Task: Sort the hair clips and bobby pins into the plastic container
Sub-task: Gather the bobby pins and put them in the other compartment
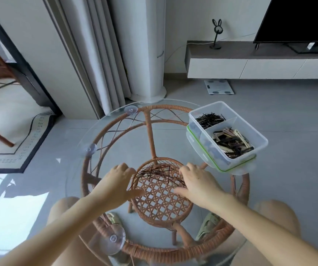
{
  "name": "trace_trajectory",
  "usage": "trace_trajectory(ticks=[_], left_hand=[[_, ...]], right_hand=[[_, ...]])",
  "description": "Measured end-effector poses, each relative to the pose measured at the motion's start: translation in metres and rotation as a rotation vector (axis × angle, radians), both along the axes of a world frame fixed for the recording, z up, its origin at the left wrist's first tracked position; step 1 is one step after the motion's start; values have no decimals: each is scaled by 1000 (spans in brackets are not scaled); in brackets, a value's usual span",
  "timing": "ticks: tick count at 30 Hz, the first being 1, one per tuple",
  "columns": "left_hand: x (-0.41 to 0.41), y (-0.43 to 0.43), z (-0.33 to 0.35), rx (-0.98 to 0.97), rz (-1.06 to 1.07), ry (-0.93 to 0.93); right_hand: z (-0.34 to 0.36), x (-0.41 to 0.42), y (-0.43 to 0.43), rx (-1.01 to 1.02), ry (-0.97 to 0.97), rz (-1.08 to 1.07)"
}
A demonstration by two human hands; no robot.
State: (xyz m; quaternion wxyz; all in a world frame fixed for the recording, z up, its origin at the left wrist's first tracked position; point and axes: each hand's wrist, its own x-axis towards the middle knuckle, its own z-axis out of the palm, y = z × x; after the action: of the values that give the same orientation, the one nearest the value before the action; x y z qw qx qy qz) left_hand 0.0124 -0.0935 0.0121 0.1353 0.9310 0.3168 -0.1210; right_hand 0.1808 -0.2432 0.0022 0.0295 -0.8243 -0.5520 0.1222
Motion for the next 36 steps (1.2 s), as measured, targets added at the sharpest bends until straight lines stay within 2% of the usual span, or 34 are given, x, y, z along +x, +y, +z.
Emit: trace_trajectory(ticks=[6, 11, 14, 17, 21, 30, 36], left_hand=[[1, -8, -3, -20, 12, -83], [-1, -7, -3, 6, 56, -192], [-10, -7, 2, 100, 231, -212], [-24, -2, 2, 125, 364, -96], [-31, 1, -8, 13, 366, -26], [5, -12, -10, -30, 370, -64], [30, -13, -3, -96, 279, -104]], right_hand=[[-11, -25, 12, 98, -42, -63], [-6, -20, 17, 144, 83, -146], [-2, -10, 22, 182, 123, -261], [0, 1, 27, 158, 122, -381], [5, -1, 29, 35, 136, -453], [23, -44, 66, 38, 298, -419], [19, -43, 78, 32, 452, -391]])
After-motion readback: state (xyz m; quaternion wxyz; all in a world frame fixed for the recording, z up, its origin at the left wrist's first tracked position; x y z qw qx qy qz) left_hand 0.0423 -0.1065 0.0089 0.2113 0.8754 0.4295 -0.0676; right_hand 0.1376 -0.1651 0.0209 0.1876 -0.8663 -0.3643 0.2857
